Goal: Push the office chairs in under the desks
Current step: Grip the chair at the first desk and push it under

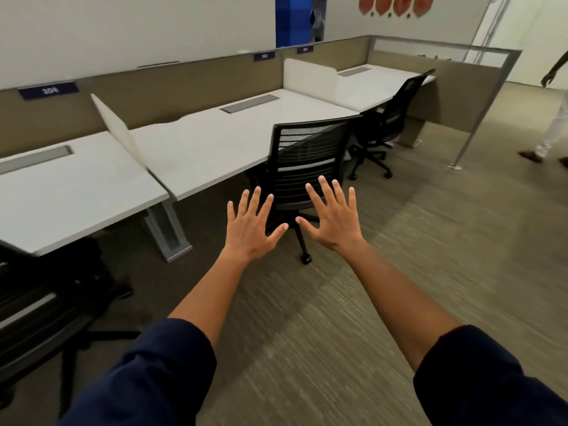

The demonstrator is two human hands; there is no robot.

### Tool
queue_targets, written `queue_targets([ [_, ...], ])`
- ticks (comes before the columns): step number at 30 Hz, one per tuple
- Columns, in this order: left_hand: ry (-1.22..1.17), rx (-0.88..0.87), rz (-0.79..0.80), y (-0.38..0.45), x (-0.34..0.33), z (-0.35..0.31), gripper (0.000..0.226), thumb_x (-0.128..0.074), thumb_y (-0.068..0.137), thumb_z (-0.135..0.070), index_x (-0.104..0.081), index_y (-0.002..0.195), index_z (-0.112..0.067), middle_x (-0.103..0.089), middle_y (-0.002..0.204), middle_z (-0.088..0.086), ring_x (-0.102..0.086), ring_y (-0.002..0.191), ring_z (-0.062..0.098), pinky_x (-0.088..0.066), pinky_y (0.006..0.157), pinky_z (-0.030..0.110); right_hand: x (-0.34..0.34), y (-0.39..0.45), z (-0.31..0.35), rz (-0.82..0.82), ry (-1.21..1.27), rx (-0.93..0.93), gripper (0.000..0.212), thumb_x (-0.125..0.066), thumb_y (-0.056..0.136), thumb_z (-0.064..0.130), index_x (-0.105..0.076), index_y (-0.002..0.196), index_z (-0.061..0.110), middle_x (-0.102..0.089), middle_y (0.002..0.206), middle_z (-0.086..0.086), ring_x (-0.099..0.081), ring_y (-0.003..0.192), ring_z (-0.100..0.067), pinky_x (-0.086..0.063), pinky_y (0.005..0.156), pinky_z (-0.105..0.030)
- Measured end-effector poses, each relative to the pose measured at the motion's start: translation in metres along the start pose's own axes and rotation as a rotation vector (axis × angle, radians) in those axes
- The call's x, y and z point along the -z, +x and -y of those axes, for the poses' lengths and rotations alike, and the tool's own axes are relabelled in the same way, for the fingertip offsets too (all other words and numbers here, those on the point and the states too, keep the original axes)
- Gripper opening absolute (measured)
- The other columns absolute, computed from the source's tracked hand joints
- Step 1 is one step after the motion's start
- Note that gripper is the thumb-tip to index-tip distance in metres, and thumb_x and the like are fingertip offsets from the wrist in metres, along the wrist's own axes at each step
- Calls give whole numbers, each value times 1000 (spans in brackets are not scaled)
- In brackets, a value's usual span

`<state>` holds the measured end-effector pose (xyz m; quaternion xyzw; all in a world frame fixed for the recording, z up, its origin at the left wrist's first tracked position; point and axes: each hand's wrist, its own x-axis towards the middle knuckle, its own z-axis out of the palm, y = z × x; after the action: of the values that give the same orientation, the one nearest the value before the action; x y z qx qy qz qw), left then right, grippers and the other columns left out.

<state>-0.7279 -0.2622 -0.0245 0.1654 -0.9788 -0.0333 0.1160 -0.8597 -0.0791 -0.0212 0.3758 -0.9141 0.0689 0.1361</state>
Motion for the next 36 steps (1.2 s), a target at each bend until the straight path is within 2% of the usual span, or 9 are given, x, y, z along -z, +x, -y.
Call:
queue_targets([
  [5, 12, -4, 20, 71, -19, -26, 89, -13, 88, -78, -5, 162, -28, 6, 170, 5, 10, 156, 29, 0, 124, 60, -20, 51, -61, -2, 15, -20, 88, -25, 91, 79, -7, 162, 31, -4, 171, -8, -6, 157, -34, -4, 123, -63],
  [12, 34, -15, 42, 180, -58, -29, 87, -18, 91, -76, -4, 162, -27, 6, 170, 6, 10, 156, 29, 0, 124, 60, -63, 133, -117, 8, 37, -47, 88, -23, 91, 79, -6, 162, 31, -3, 171, -8, -5, 157, -34, -3, 123, -63],
  [19, -16, -14, 34, 316, -98, -16, 85, -23, 93, -75, -5, 162, -28, 7, 170, 6, 12, 156, 28, 2, 124, 58, -104, 252, -167, 14, 25, -37, 88, -23, 90, 79, -10, 162, 29, -5, 171, -8, -7, 157, -34, -6, 123, -63],
  [25, -10, 18, 64, 430, -115, 3, 85, -21, 93, -76, -1, 162, -28, 12, 169, 4, 17, 155, 28, 5, 124, 58, -130, 361, -207, 23, 23, -57, 89, -20, 90, 80, -6, 162, 31, -1, 171, -6, -3, 157, -33, -2, 123, -62],
  [30, -2, 46, 68, 502, -122, 14, 85, -23, 94, -75, -2, 161, -28, 11, 170, 4, 15, 156, 28, 3, 124, 59, -152, 424, -242, 33, 20, -38, 89, -21, 90, 79, -6, 163, 29, -1, 171, -7, -4, 157, -34, -4, 124, -62],
  [36, 27, 124, 50, 572, -141, 16, 86, -19, 92, -77, -1, 162, -29, 12, 170, 2, 16, 156, 26, 5, 124, 55, -178, 506, -292, 65, 30, 16, 88, -12, 89, 81, -3, 162, 31, 2, 171, -6, -1, 157, -33, -2, 125, -62],
])
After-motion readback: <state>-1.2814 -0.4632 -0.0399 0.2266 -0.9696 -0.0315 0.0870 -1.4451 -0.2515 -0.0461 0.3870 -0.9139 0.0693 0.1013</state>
